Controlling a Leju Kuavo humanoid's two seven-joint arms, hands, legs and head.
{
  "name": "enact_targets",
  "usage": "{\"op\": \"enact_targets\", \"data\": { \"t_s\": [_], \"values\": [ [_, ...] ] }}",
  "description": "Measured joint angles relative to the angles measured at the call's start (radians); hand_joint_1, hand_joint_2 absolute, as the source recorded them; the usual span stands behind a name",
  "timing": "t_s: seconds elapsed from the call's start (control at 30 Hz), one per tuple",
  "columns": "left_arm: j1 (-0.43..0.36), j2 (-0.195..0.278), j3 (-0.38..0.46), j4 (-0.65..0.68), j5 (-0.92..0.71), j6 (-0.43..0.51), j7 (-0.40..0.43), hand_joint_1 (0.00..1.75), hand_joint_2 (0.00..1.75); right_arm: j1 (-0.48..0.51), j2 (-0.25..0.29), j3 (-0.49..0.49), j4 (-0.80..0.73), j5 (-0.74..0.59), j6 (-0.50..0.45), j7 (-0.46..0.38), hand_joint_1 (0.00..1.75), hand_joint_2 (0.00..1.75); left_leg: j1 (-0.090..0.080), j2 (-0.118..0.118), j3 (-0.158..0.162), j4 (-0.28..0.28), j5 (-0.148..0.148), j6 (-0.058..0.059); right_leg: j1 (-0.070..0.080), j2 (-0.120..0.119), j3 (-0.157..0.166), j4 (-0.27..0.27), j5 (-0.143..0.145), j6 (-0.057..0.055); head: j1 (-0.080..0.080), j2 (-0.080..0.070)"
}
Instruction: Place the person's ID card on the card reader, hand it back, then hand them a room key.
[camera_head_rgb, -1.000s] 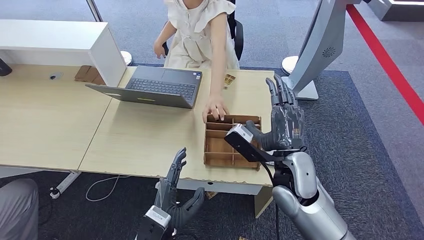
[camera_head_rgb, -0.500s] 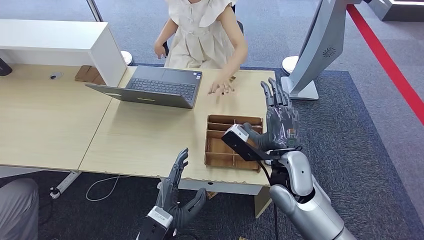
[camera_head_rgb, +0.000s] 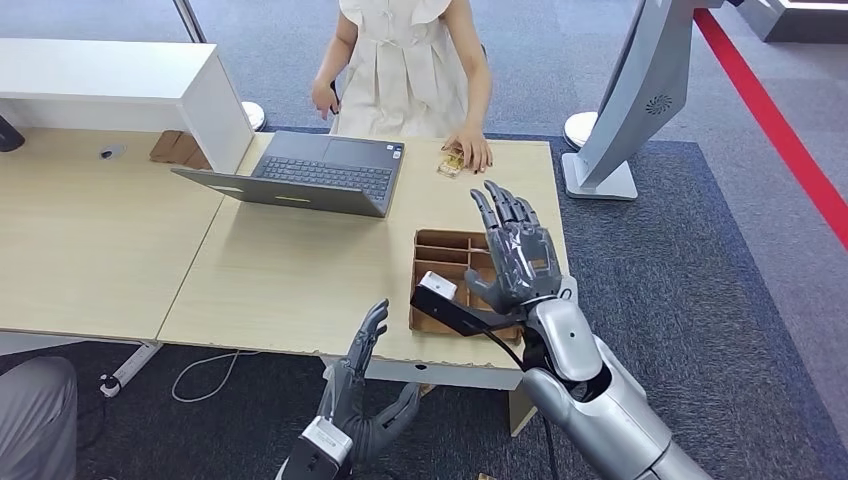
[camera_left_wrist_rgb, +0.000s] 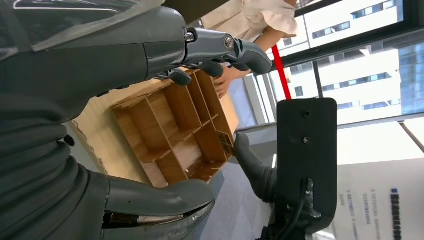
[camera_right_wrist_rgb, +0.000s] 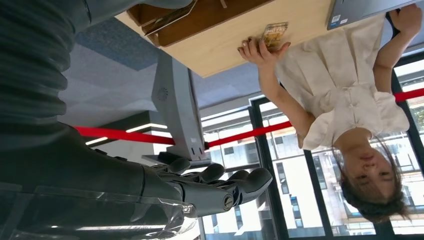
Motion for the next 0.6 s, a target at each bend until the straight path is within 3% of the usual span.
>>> {"op": "enact_targets", "data": {
  "t_s": [0.33, 0.6],
  "values": [
    [-0.001, -0.001, -0.001, 0.004, 0.000, 0.009, -0.003, 0.00, 1.75, -0.050, 0.034, 0.048, 0.112, -0.048, -0.002, -0.025, 0.00, 1.75, 0.000, 0.000, 0.000, 0.000, 0.000, 0.000, 0.000, 0.000, 0.000, 0.000, 0.000, 0.000, 0.000, 0.000],
    [-0.003, -0.005, -0.001, 0.015, 0.004, -0.005, -0.019, 0.00, 1.75, -0.083, 0.046, 0.083, 0.190, -0.010, 0.018, -0.013, 0.00, 1.75, 0.000, 0.000, 0.000, 0.000, 0.000, 0.000, 0.000, 0.000, 0.000, 0.000, 0.000, 0.000, 0.000, 0.000]
  ]
}}
